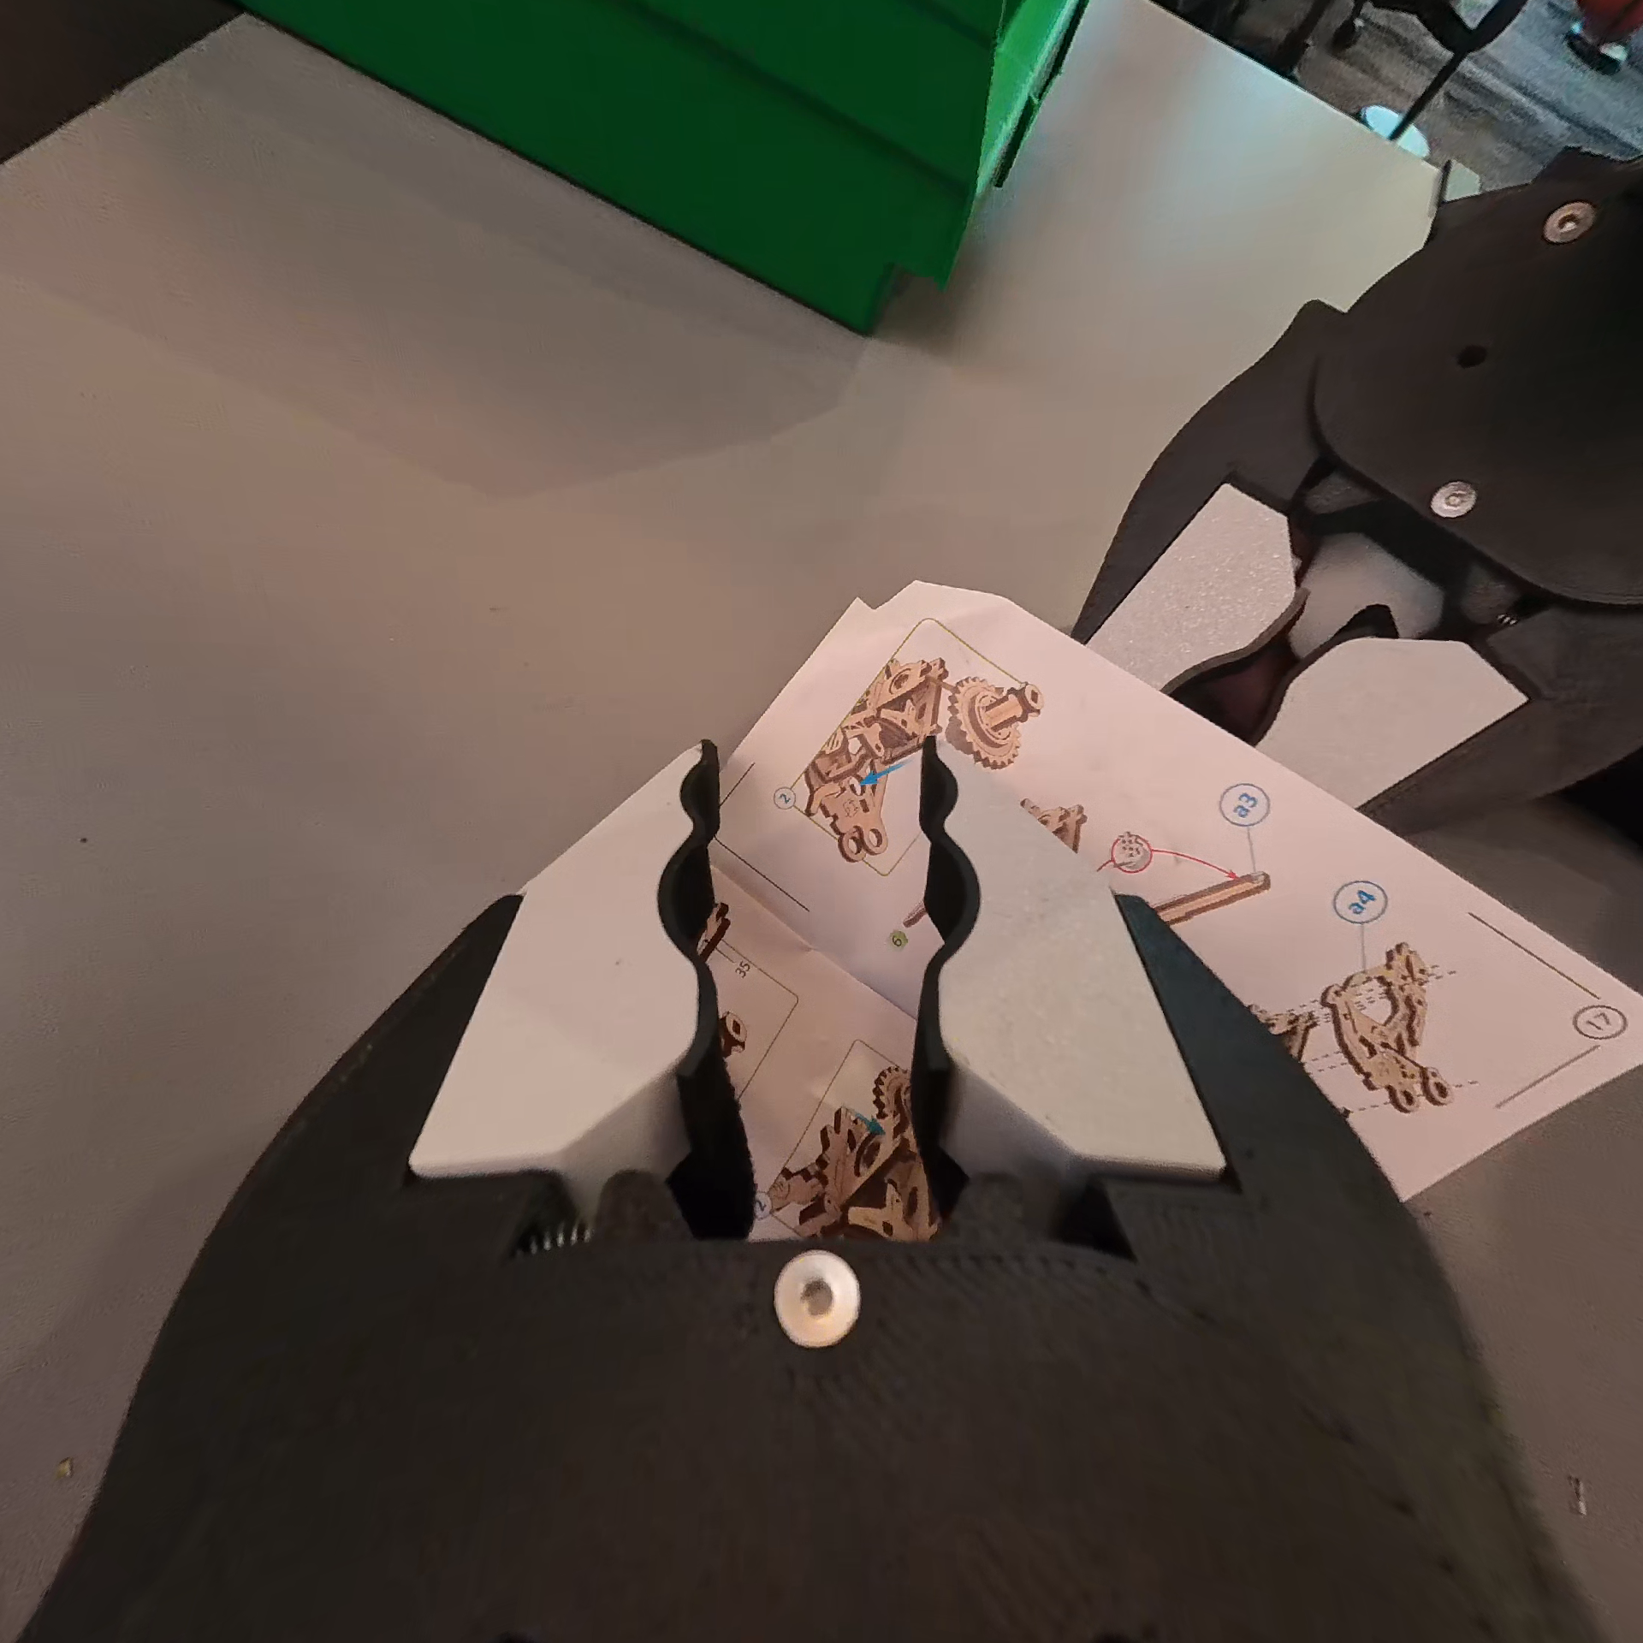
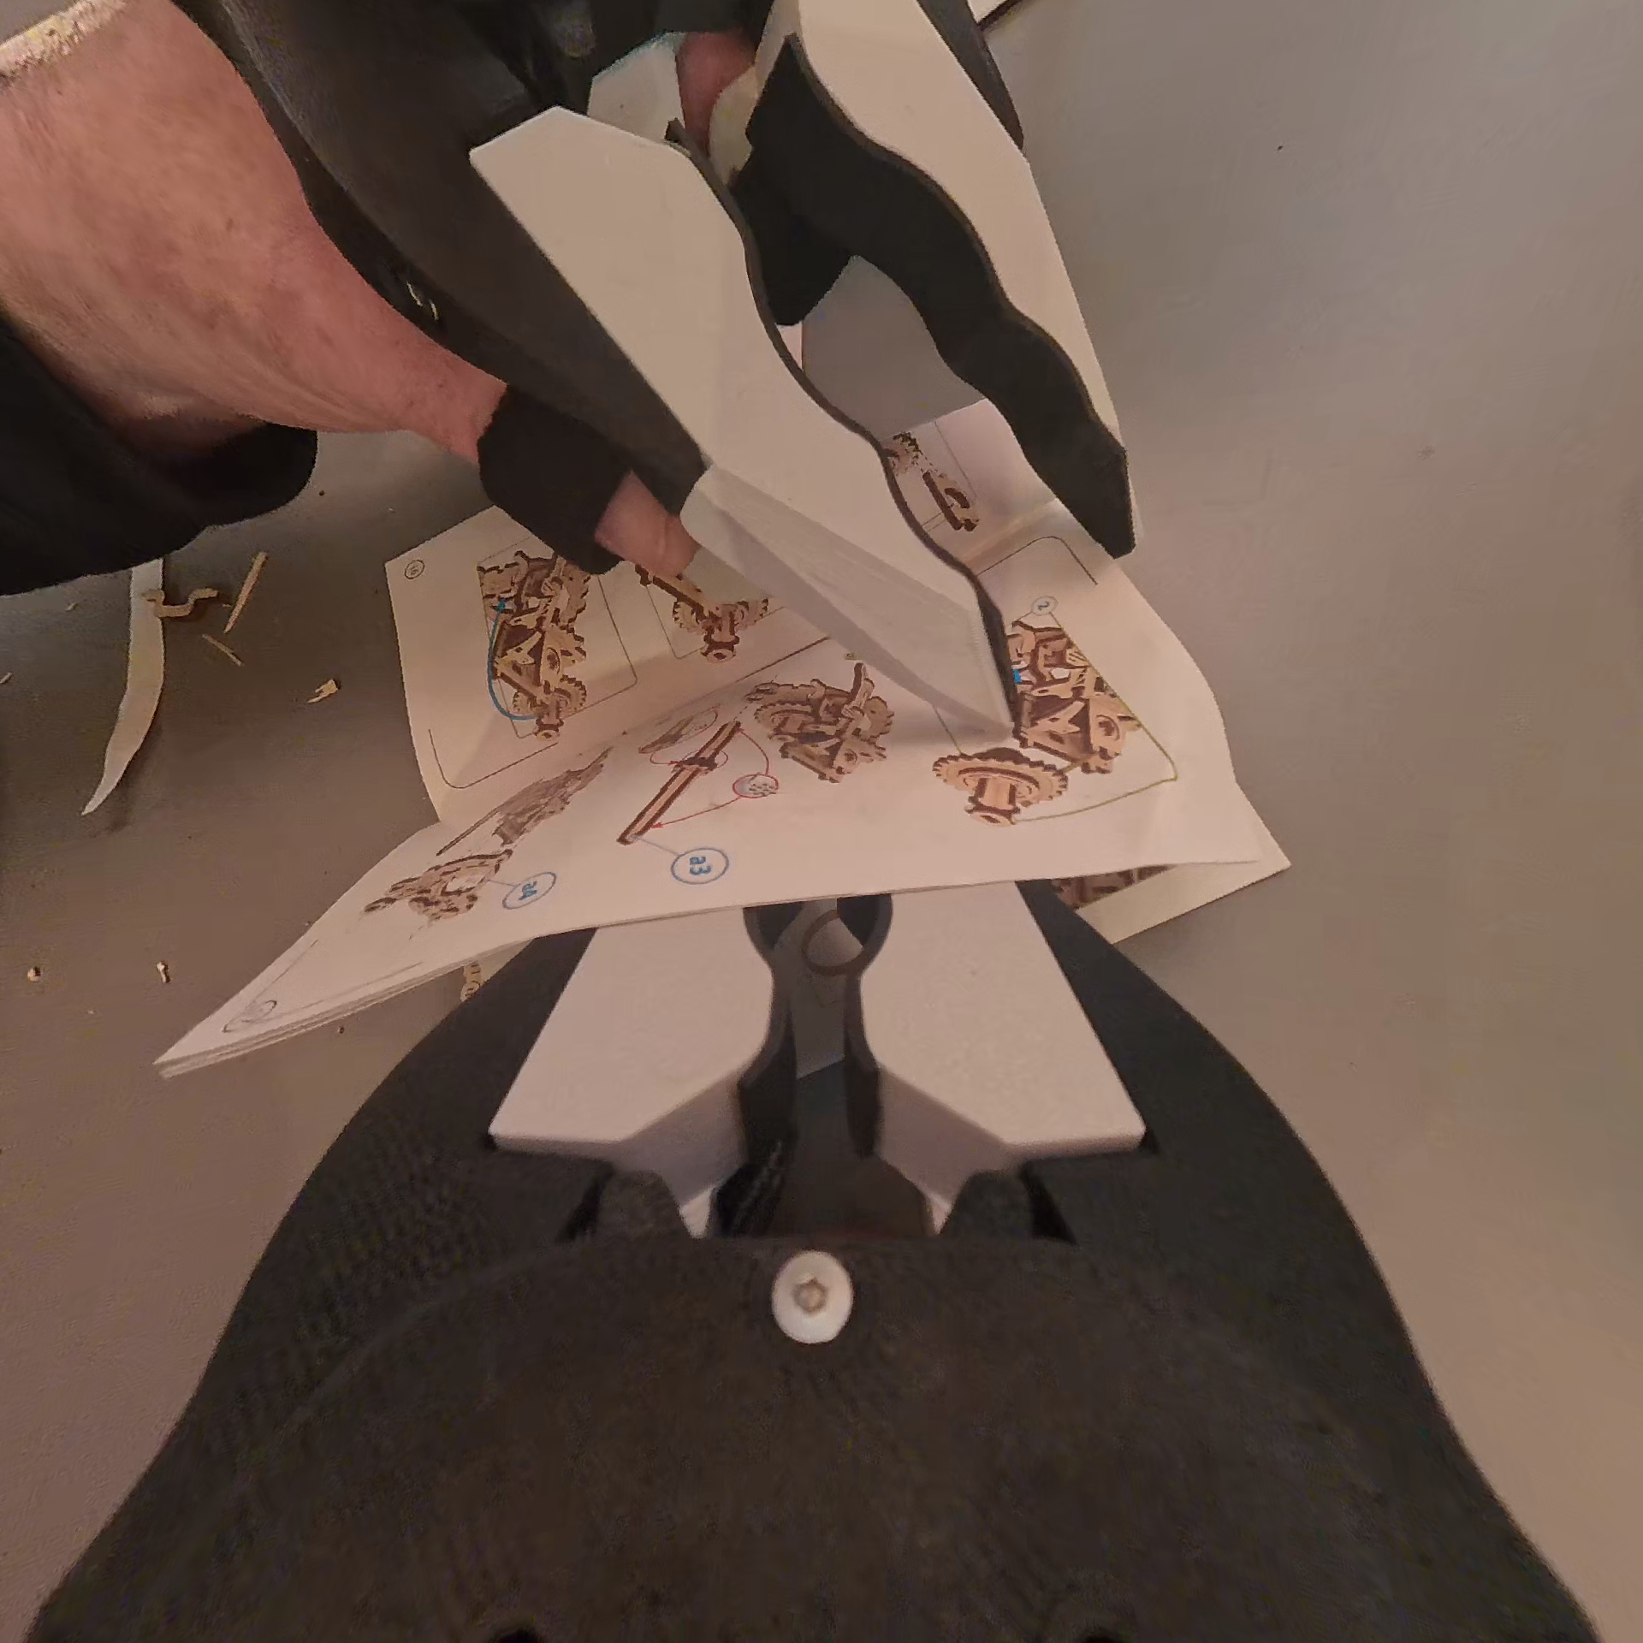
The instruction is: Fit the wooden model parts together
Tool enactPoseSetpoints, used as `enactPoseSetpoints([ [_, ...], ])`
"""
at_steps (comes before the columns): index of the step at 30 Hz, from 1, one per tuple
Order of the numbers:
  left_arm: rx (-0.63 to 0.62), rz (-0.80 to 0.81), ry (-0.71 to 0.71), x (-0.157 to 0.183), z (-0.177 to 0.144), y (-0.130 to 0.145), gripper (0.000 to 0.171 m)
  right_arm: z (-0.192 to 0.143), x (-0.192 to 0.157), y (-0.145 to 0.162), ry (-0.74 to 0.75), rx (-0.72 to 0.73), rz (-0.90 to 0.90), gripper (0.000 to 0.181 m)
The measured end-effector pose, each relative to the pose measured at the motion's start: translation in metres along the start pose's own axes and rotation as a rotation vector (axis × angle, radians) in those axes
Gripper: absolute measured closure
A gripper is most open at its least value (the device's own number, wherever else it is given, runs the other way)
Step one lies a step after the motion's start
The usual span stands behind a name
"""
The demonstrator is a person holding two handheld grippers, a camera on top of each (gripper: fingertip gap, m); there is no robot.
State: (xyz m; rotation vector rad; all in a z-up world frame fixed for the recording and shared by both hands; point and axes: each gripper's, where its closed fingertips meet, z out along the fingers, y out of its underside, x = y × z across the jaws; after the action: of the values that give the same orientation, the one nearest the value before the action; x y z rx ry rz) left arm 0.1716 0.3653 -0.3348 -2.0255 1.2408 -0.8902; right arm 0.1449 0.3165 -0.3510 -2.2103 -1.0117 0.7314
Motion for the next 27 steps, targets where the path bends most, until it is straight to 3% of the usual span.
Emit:
enactPoseSetpoints([
  [6, 0.028, 0.024, -0.019, 0.0001, -0.0029, -0.0022, 0.137, 0.0000, -0.0001, 0.0001, -0.002, 0.000, 0.001, 0.181],
  [17, 0.063, 0.019, -0.032, -0.0019, -0.0071, -0.0047, 0.170, -0.0002, -0.0008, 0.0004, -0.007, -0.001, -0.001, 0.181],
  [27, 0.047, 0.030, -0.038, -0.0019, -0.0063, -0.0026, 0.171, -0.0031, -0.0036, 0.0040, -0.016, -0.011, -0.010, 0.181],
])
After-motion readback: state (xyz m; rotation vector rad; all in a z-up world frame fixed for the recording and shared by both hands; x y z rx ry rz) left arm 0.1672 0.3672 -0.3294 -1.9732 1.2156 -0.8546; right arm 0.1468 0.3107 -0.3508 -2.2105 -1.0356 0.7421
